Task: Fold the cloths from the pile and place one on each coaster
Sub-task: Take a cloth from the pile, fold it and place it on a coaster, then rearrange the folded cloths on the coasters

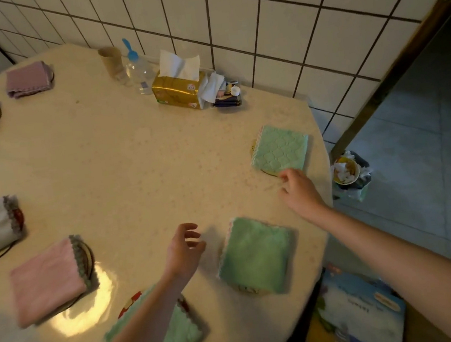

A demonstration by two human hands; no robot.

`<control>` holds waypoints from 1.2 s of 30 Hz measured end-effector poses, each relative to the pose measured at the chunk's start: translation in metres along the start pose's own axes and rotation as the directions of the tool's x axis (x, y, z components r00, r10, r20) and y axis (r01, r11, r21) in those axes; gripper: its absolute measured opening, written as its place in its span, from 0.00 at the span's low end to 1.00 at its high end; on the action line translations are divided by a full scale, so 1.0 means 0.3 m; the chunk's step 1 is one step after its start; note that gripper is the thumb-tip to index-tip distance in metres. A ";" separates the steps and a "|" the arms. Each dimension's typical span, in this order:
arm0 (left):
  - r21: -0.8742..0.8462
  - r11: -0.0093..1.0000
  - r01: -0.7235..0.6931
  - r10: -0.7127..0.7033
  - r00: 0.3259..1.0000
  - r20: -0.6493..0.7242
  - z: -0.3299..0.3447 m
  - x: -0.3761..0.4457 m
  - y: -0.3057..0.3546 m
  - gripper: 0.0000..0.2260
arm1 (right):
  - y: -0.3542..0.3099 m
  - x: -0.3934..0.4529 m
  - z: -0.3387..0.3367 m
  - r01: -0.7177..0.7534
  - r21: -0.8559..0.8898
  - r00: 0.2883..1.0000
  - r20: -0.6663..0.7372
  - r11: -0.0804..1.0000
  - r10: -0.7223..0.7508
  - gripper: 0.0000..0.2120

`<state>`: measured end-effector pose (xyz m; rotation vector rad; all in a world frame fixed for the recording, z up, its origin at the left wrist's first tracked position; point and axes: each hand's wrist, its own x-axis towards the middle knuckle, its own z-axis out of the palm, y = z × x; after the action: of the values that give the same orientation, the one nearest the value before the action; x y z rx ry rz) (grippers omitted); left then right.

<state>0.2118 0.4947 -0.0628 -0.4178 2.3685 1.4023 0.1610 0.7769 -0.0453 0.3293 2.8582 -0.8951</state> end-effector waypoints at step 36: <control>-0.225 0.853 0.472 -0.510 0.845 -0.162 -1.049 0.035 -0.579 0.19 | -0.665 -0.617 0.674 -0.416 -0.166 0.838 0.311 0.894 0.448 0.26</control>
<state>0.2282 0.1356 -0.0624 -1.1933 2.0707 1.3645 0.3030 0.4696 -0.0667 0.7010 2.3507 -0.6510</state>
